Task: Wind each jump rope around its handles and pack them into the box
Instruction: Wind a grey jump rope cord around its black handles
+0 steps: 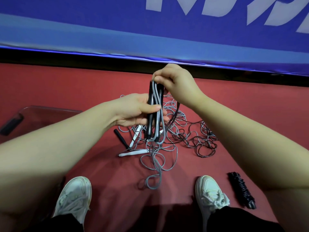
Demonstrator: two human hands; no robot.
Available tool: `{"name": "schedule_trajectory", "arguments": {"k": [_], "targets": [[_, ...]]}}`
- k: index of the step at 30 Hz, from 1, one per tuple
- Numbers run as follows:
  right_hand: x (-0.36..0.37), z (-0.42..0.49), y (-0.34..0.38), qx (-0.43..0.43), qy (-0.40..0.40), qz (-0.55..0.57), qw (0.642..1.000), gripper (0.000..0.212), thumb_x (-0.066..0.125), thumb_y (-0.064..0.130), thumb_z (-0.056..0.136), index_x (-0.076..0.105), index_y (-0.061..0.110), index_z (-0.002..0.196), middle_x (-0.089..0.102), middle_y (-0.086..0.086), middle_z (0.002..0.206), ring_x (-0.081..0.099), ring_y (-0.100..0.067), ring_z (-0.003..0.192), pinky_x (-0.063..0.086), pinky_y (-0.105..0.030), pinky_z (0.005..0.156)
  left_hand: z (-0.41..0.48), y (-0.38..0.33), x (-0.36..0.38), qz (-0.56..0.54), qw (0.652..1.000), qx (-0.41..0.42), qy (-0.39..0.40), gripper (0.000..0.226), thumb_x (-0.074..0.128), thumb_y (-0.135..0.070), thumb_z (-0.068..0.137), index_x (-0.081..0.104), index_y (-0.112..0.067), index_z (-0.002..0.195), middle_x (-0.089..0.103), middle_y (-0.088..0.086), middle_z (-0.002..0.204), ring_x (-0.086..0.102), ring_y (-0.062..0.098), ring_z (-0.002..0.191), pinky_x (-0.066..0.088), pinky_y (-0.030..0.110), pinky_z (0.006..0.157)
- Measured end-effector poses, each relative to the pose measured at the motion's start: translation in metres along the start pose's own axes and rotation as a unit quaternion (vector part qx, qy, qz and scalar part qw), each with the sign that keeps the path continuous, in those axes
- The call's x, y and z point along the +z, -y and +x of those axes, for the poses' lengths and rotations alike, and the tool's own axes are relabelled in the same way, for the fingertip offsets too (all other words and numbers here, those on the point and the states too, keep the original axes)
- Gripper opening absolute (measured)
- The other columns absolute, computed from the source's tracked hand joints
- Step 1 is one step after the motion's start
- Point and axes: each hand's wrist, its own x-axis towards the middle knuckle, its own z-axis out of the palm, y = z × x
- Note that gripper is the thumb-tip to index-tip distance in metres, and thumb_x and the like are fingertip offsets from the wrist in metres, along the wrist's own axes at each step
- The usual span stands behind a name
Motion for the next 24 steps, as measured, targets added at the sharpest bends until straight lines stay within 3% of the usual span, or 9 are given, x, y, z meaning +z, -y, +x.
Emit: {"name": "schedule_trajectory", "arguments": {"k": [6,8,11,14,17,18,20,22,24], "targets": [[-0.013,0.003,0.004,0.023,-0.014,0.037,0.999,0.014,0.054,0.013,0.094,0.068,0.013,0.096,0.051,0.01,0.074,0.053,0.006,0.057,0.037,-0.006,0.062,0.001,-0.009,-0.007,-0.024,0.999,0.026,-0.025,0.013,0.043,-0.001,0.095,0.051,-0.01,0.096,0.066,0.007,0.078,0.071,0.017,0.074,0.06,0.031,0.065],[-0.024,0.0,0.001,0.015,-0.023,0.022,0.999,0.014,0.054,0.015,0.094,0.067,0.021,0.094,0.057,0.019,0.071,0.052,0.01,0.065,0.034,-0.005,0.066,0.0,-0.012,-0.016,-0.052,0.996,0.029,-0.066,0.015,0.043,0.0,0.095,0.054,-0.009,0.092,0.064,0.008,0.077,0.07,0.016,0.07,0.059,0.033,0.069],[-0.043,-0.007,-0.004,0.033,-0.004,0.114,0.993,0.016,0.055,0.012,0.093,0.063,0.024,0.087,0.055,0.031,0.06,0.049,0.011,0.059,0.033,-0.005,0.06,-0.002,-0.015,-0.034,-0.111,0.981,0.046,-0.149,0.016,0.042,0.002,0.095,0.055,-0.005,0.09,0.065,0.009,0.072,0.07,0.015,0.063,0.059,0.033,0.063],[-0.06,-0.018,-0.01,0.066,0.213,0.154,0.963,0.007,0.06,0.013,0.088,0.065,0.018,0.087,0.058,0.018,0.063,0.046,0.002,0.059,0.037,-0.011,0.058,0.0,-0.019,-0.053,-0.044,0.961,0.095,-0.257,0.016,0.045,0.004,0.095,0.051,-0.009,0.091,0.062,0.008,0.087,0.07,0.011,0.067,0.059,0.031,0.071],[-0.06,-0.028,-0.022,0.176,0.429,0.1,0.88,0.003,0.059,0.013,0.091,0.061,0.013,0.092,0.062,0.006,0.08,0.054,-0.008,0.077,0.043,-0.02,0.073,0.0,-0.027,-0.055,0.003,0.935,0.165,-0.313,0.021,0.044,0.004,0.096,0.049,-0.016,0.092,0.064,0.0,0.09,0.068,0.011,0.083,0.051,0.038,0.092],[-0.055,-0.031,-0.027,0.204,0.437,0.076,0.873,0.004,0.057,0.017,0.092,0.058,0.013,0.094,0.058,0.002,0.085,0.051,-0.011,0.082,0.042,-0.023,0.078,0.001,-0.029,-0.053,0.02,0.931,0.186,-0.312,0.023,0.042,0.004,0.097,0.048,-0.018,0.092,0.065,-0.002,0.09,0.067,0.011,0.086,0.049,0.039,0.094],[-0.04,-0.029,-0.033,0.221,0.351,0.028,0.91,0.022,0.054,0.036,0.092,0.054,0.015,0.098,0.056,0.004,0.093,0.05,-0.012,0.088,0.04,-0.027,0.087,0.002,-0.031,-0.046,0.061,0.929,0.219,-0.29,0.025,0.041,0.004,0.097,0.047,-0.02,0.094,0.066,-0.002,0.092,0.066,0.011,0.088,0.048,0.038,0.092],[-0.021,-0.021,-0.031,0.224,0.23,0.083,0.943,0.04,0.05,0.053,0.09,0.056,0.019,0.112,0.062,0.007,0.11,0.056,-0.008,0.104,0.04,-0.031,0.101,0.004,-0.031,-0.038,0.1,0.928,0.243,-0.263,0.026,0.041,0.005,0.096,0.048,-0.02,0.095,0.067,-0.001,0.094,0.067,0.013,0.091,0.05,0.036,0.089],[0.0,-0.015,-0.023,0.239,0.215,0.173,0.931,0.052,0.046,0.057,0.09,0.053,0.021,0.126,0.061,0.002,0.124,0.055,-0.012,0.116,0.037,-0.037,0.108,0.008,-0.032,-0.03,0.119,0.924,0.266,-0.248,0.027,0.042,0.005,0.096,0.048,-0.021,0.095,0.066,0.0,0.095,0.067,0.015,0.093,0.05,0.033,0.089]]}}
